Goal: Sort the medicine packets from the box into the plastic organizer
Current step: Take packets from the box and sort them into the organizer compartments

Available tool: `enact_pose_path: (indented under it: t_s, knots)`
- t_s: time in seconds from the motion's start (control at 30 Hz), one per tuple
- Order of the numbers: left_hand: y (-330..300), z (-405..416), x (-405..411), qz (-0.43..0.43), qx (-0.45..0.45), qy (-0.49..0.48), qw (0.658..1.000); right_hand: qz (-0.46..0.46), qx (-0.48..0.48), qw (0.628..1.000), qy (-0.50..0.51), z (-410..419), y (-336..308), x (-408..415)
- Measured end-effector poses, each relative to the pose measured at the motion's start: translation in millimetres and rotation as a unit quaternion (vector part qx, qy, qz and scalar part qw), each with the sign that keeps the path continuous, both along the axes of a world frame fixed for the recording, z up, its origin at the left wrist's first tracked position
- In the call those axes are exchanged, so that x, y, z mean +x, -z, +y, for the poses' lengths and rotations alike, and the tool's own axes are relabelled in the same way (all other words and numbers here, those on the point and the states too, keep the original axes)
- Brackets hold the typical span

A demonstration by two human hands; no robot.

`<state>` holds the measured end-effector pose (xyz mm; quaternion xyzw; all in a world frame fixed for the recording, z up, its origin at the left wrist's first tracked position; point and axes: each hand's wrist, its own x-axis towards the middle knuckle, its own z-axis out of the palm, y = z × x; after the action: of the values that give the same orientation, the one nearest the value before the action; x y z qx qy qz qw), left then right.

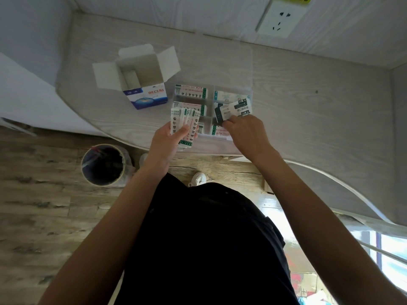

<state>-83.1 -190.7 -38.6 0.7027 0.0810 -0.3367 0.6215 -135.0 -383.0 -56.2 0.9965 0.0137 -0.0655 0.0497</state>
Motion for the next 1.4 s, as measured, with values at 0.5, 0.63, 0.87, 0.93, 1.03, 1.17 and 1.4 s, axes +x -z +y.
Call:
enact_pose_path:
  t_s: [0.5,0.63,0.87,0.93,1.03,1.17,1.4]
  knots:
    - [-3.1,-2.4,0.4,-0.001,-0.001,0.012,1.000,-0.061,0.028,0.997,0.031,4.2,8.3,-5.2]
    - [0.8,-2.8,2.0,-0.003,0.005,0.020,1.000,-0.061,0.040,0.996,0.042,3.0,13.0,-6.0]
    - [1.3,-3.5,2.7,0.004,-0.005,0.020,1.000,-0.022,0.026,0.999,0.028,1.0,9.7,-4.5]
    - [1.2,-3.6,2.9,0.009,-0.008,0.015,1.000,-0.015,0.028,0.999,0.027,1.1,10.6,-2.6]
    - [1.9,-4.2,3.5,0.009,-0.005,0.017,1.000,-0.032,0.044,0.998,0.012,2.2,8.4,-0.9]
    - [3.4,-2.8,5.1,0.011,-0.003,0.013,1.000,-0.021,0.056,0.998,0.009,2.1,13.8,-3.0]
    - [2.7,-3.3,6.6,0.019,-0.007,0.009,1.000,-0.025,0.060,0.998,0.014,2.4,12.9,0.5]
